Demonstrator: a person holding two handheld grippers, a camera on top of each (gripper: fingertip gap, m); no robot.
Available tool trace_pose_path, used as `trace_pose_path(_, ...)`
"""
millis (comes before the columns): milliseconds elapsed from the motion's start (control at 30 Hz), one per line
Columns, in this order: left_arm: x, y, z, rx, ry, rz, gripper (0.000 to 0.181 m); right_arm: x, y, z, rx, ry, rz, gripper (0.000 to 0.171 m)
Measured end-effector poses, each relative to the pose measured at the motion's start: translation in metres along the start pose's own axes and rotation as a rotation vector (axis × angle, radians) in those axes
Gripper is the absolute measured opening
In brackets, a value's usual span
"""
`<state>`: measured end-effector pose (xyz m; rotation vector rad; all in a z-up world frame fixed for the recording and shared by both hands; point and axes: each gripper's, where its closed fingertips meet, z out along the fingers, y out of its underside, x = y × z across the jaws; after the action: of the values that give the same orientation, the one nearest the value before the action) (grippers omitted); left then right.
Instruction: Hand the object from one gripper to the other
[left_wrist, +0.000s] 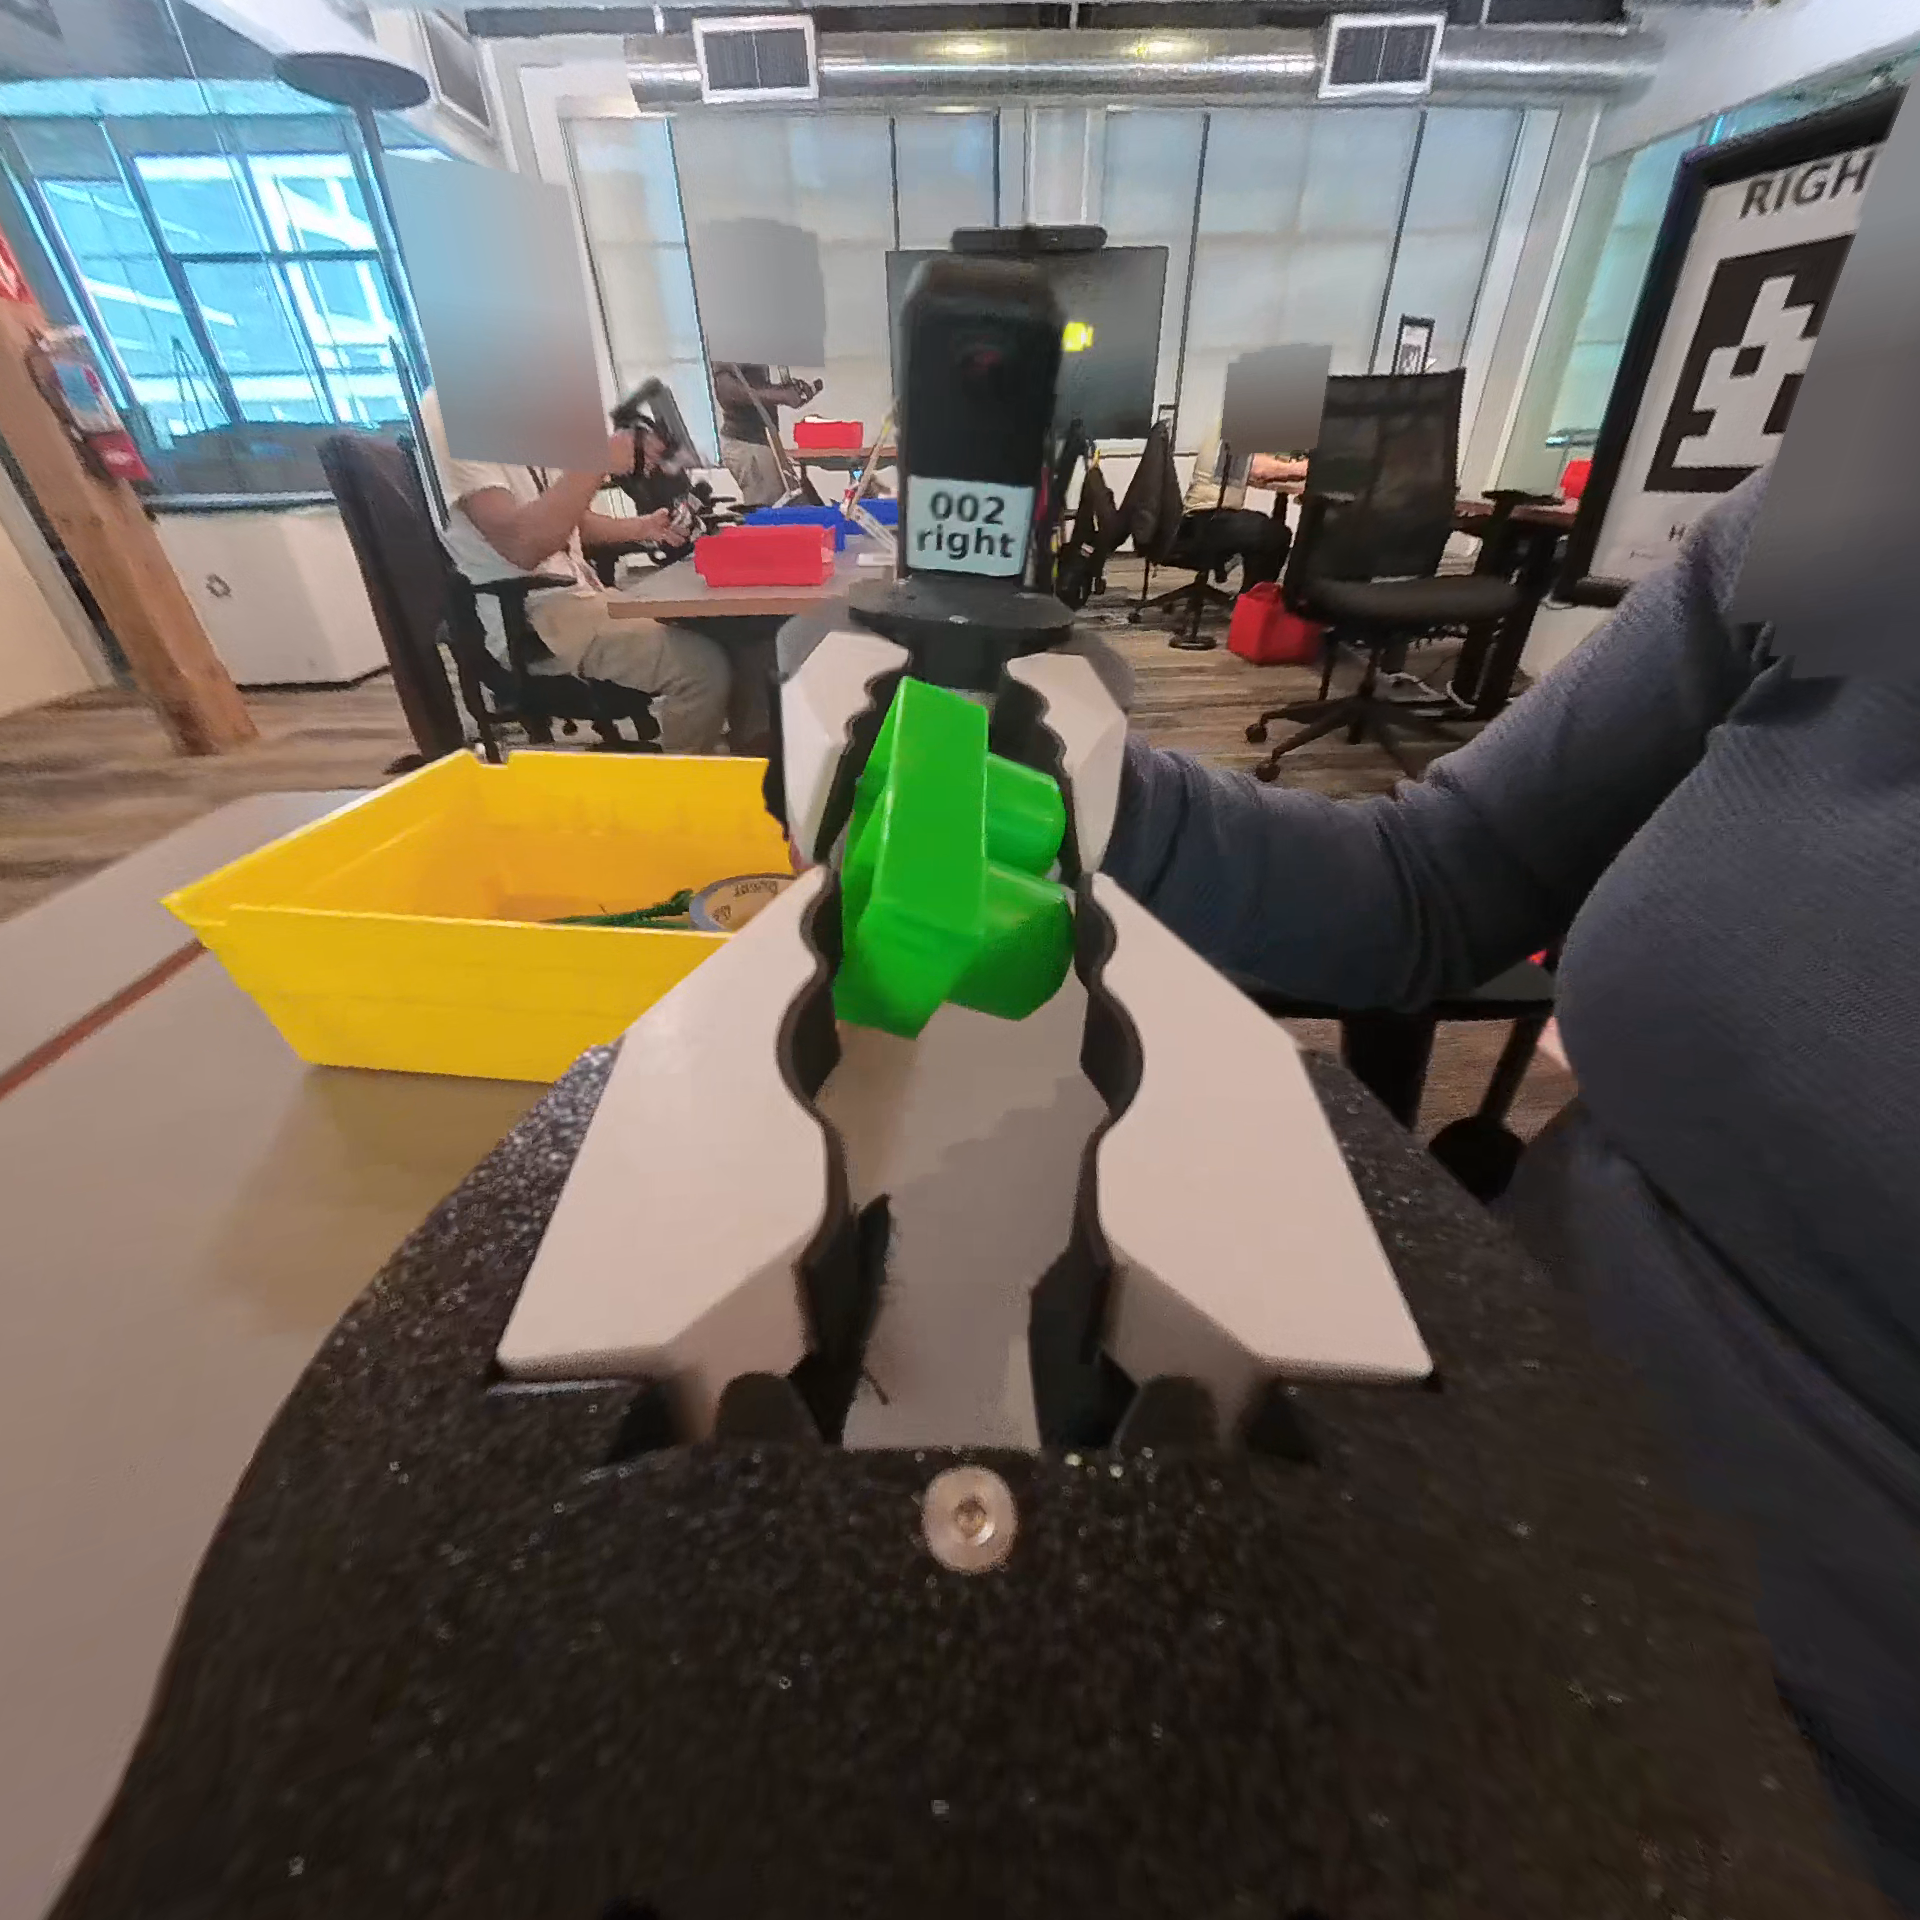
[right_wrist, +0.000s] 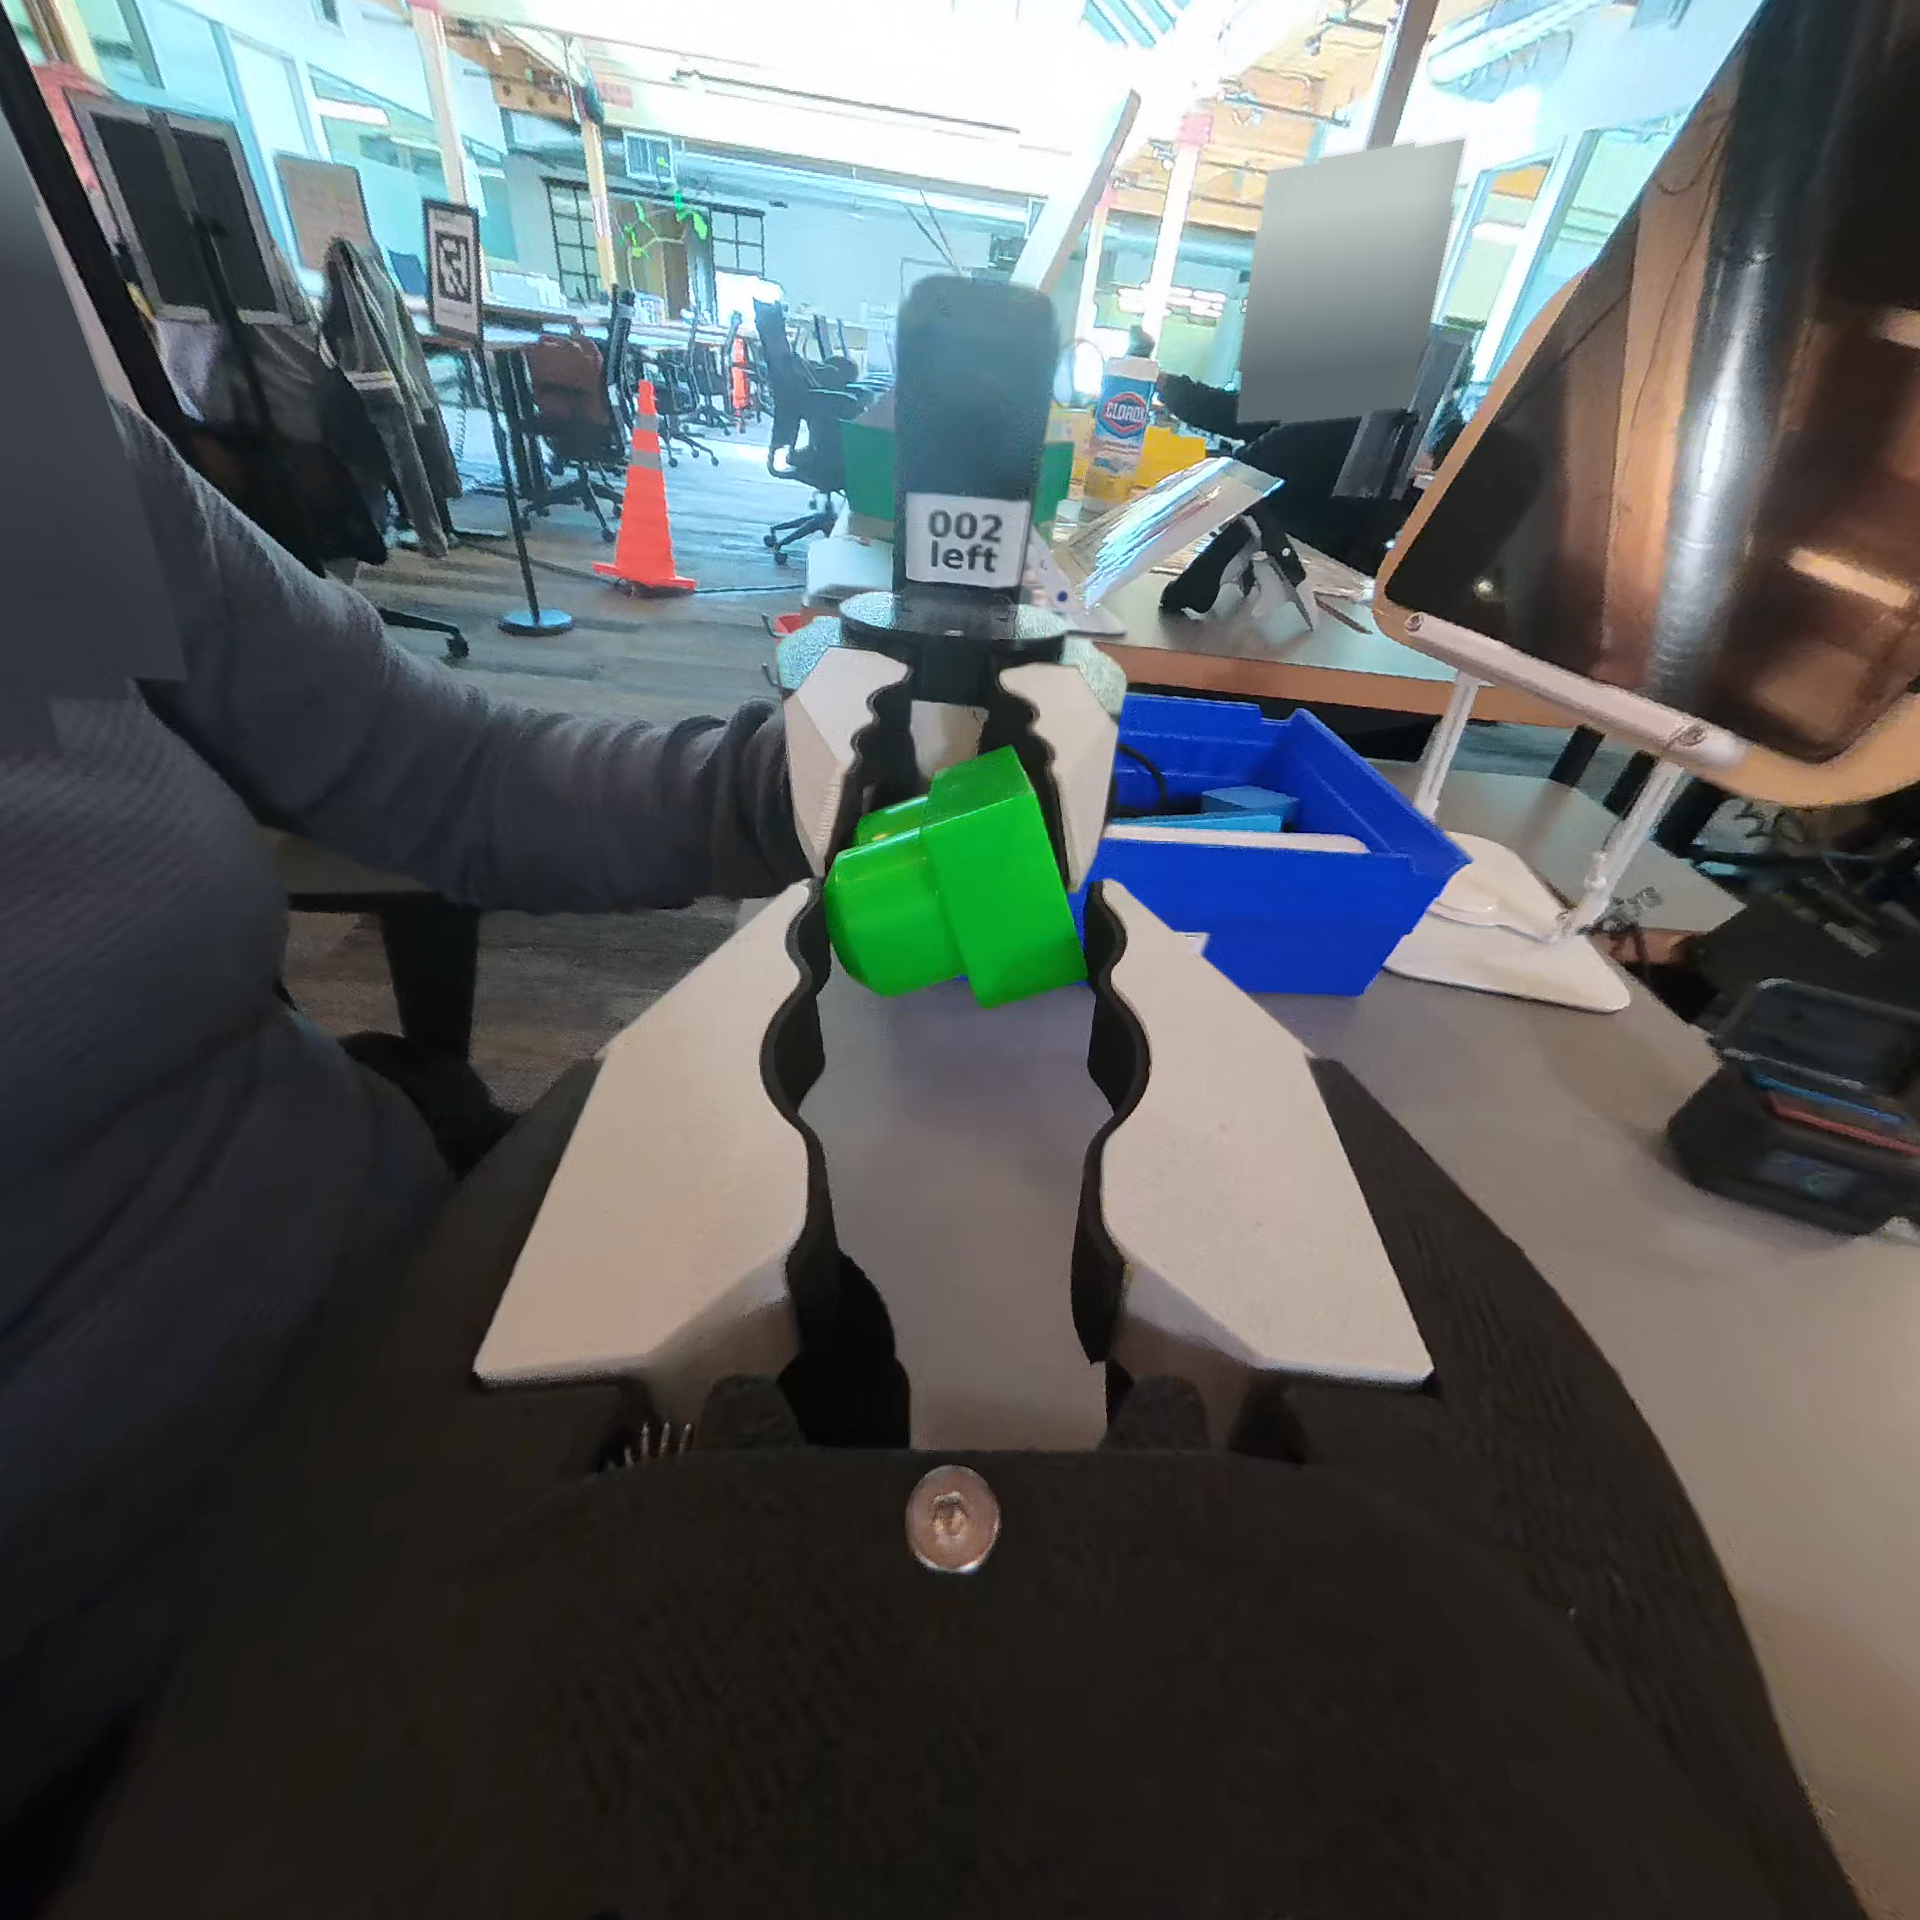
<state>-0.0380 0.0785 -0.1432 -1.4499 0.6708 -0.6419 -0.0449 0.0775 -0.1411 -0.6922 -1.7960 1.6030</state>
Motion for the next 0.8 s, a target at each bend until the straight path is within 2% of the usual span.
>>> trace_pose_path(100,-0.001,-0.005,-0.004,-0.003,-0.062,0.165,0.041,0.005,-0.002,0.001,0.018,0.000,0.157,0.055)
trace_pose_path(233,-0.005,-0.008,-0.011,-0.073,-0.202,0.475,0.040,0.004,0.000,0.001,0.012,-0.120,0.512,0.082)
trace_pose_path(333,-0.007,-0.006,-0.013,-0.152,-0.281,0.688,0.039,0.003,-0.003,0.003,0.057,-0.207,0.714,0.080)
trace_pose_path(433,-0.005,-0.003,-0.011,-0.208,-0.305,0.828,0.039,0.009,-0.004,0.005,0.105,-0.234,0.857,0.065)
trace_pose_path(533,0.000,-0.002,-0.008,-0.198,-0.280,0.840,0.039,0.007,0.001,0.008,0.091,-0.254,0.880,0.058)
trace_pose_path(600,0.002,-0.001,-0.007,-0.197,-0.266,0.836,0.039,0.003,-0.006,0.008,0.126,-0.291,0.861,0.040)
trace_pose_path(700,-0.002,0.001,-0.009,-0.201,-0.257,0.743,0.037,0.007,-0.004,0.009,0.124,-0.238,0.794,0.038)
trace_pose_path(767,-0.004,0.003,-0.009,-0.186,-0.234,0.628,0.029,0.012,-0.003,0.009,0.123,-0.190,0.727,0.038)
trace_pose_path(800,-0.005,0.003,-0.009,-0.176,-0.219,0.571,0.034,0.015,-0.003,0.009,0.120,-0.153,0.692,0.038)
